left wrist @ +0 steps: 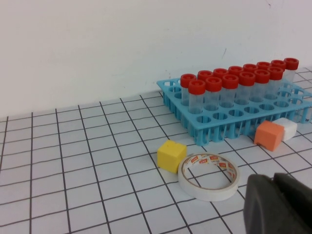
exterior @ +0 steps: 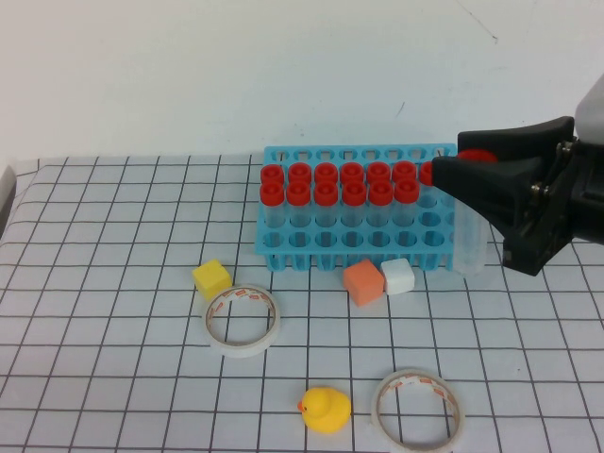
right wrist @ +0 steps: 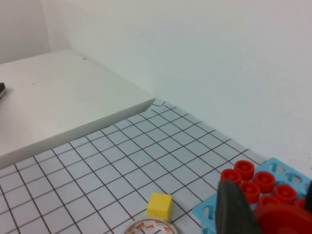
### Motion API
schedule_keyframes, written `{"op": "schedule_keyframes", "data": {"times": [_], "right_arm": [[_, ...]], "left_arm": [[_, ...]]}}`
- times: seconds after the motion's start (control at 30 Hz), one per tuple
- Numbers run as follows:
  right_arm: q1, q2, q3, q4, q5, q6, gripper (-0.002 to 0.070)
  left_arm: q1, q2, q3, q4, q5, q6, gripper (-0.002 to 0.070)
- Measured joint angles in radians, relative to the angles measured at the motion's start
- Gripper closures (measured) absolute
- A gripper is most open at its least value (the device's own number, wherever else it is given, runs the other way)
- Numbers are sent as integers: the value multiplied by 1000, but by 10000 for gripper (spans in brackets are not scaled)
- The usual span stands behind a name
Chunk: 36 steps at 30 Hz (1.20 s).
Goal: Place the test tubes
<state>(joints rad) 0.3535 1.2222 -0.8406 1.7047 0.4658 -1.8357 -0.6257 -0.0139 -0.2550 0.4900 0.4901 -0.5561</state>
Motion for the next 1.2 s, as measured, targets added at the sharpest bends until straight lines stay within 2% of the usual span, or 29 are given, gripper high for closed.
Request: {"op": "schedule_keyframes", "data": {"times": [0.57, 0.67, 0.8, 0.87, 1.07, 1.2], "right_arm": [[0, 0, 0, 0, -30, -85, 398], [0, 7, -2, -118, -62, 21, 398], [0, 48, -25, -362, -146, 330, 398], [0, 72, -38, -532, -230, 563, 398], [0, 152, -49, -1132, -477, 1450, 398], [0, 201, -49, -1498, -666, 1863, 398]], "left_arm": [[0, 0, 4, 0, 3, 0, 675], [0, 0, 4, 0, 5, 0, 675], [0, 0, 4, 0, 5, 0, 675], [0, 0, 4, 0, 7, 0, 675], [0, 0, 4, 2, 7, 2, 675], [0, 0, 4, 2, 7, 2, 675]]}}
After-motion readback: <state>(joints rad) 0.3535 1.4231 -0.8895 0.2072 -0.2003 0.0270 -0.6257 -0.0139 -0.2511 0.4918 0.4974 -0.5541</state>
